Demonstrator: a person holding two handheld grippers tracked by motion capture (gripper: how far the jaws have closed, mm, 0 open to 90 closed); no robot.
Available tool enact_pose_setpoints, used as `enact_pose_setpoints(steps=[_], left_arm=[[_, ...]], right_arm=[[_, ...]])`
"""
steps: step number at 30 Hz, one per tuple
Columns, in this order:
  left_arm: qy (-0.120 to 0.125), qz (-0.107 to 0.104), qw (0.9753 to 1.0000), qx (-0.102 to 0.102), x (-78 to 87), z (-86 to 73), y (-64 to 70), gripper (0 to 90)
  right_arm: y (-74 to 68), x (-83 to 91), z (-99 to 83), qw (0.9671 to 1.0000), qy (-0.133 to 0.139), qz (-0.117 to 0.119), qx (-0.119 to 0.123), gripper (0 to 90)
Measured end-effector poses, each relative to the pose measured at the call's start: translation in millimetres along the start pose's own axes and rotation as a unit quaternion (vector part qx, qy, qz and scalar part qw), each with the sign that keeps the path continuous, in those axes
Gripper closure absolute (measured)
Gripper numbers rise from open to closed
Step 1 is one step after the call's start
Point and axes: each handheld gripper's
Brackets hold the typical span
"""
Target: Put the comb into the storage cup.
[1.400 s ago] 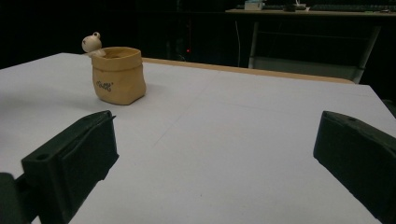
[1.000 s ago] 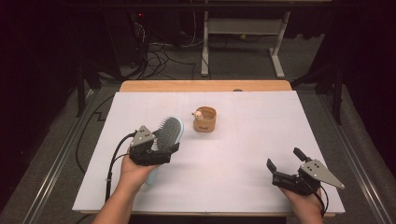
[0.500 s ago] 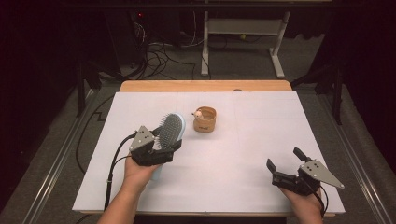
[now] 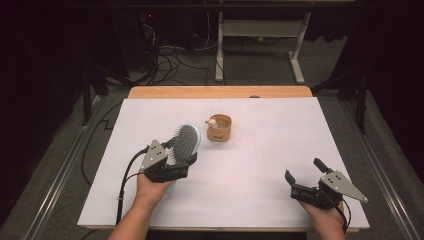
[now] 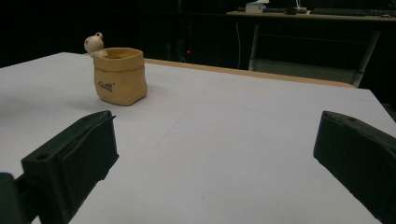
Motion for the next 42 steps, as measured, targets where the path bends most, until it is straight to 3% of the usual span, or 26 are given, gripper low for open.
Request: enact_pose_setpoints(steps=[12,14,33,40,42], left_arm=[[-0.010,-0.015,0.9998,-0.005,3.3,-4.1,1.7,20.6],[-0.011,-0.014,0.9998,0.003,3.3,-3.7,2.6,20.6],[-0.009,-0.019,0.9998,0.006,3.8,-4.2,4.7,20.6],[-0.012,-0.023,0.9997,-0.002,3.9,-5.5,4.3,20.6],[-0.012,-0.019,0.9997,0.007,3.9,-6.2,5.9,20.6]], right_arm=[[-5.3,-4.5,0.5,1.0000,-0.001,0.008,0.005,0.3],[-6.4,-6.0,1.9,0.9999,0.000,0.011,0.008,0.4],[-27.1,-31.1,31.3,0.9991,0.005,0.037,0.018,0.4],[-35.8,-38.6,36.6,0.9985,0.006,0.052,0.017,0.4],[-38.9,-40.6,37.5,0.9983,0.005,0.057,0.017,0.4]])
Point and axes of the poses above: each handheld gripper's, and its own axes: x roughly backward along the jaws, z roughly out of its top, y roughly to its right, and after that the axes turned 9 degrees about -z, right-handed
